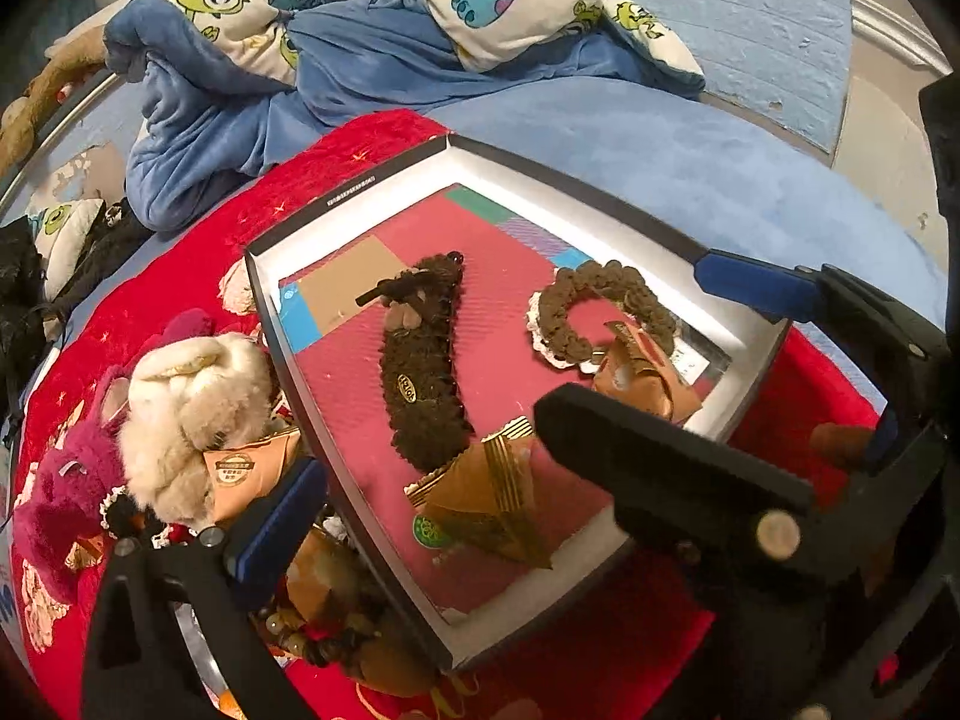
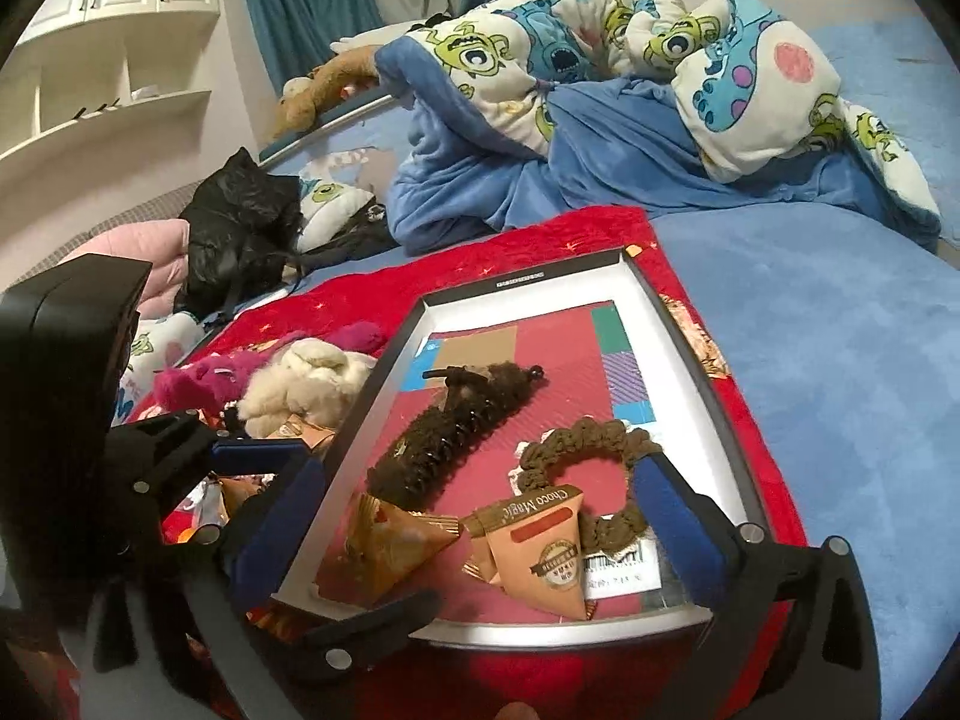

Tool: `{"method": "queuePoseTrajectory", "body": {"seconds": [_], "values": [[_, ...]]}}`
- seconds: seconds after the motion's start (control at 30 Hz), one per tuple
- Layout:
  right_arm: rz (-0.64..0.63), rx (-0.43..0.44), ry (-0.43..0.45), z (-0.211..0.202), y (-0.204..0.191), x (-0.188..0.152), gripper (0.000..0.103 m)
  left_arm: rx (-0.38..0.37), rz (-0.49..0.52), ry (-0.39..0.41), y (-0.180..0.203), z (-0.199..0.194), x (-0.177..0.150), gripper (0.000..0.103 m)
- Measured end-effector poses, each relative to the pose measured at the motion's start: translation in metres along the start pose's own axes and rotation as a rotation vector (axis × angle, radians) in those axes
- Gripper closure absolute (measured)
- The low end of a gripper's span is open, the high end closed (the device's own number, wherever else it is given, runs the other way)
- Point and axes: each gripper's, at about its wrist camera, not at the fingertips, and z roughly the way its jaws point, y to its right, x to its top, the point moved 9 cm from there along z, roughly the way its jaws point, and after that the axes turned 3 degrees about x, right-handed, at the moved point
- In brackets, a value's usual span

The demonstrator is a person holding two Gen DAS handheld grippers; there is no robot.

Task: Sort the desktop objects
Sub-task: 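Withdraw both grippers from the box back toward the pile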

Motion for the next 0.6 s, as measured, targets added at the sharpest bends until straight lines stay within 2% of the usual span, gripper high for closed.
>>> {"method": "queuePoseTrajectory", "body": {"seconds": [0.03,0.17,0.33,0.6], "values": [[0.004,-0.010,0.001,-0.002,0.001,0.001,0.000,-0.004,0.004,0.003,-0.002,-0.015,-0.008,0.000],[0.039,-0.053,0.027,-0.017,0.002,0.006,0.000,-0.012,0.028,0.019,-0.007,-0.033,-0.007,0.000],[0.062,-0.061,0.057,-0.033,-0.011,0.011,0.000,-0.009,0.050,0.050,-0.012,-0.063,-0.014,0.000],[0.088,-0.016,0.046,-0.033,-0.059,0.008,0.000,-0.023,-0.024,0.062,-0.053,-0.094,-0.038,0.000]]}}
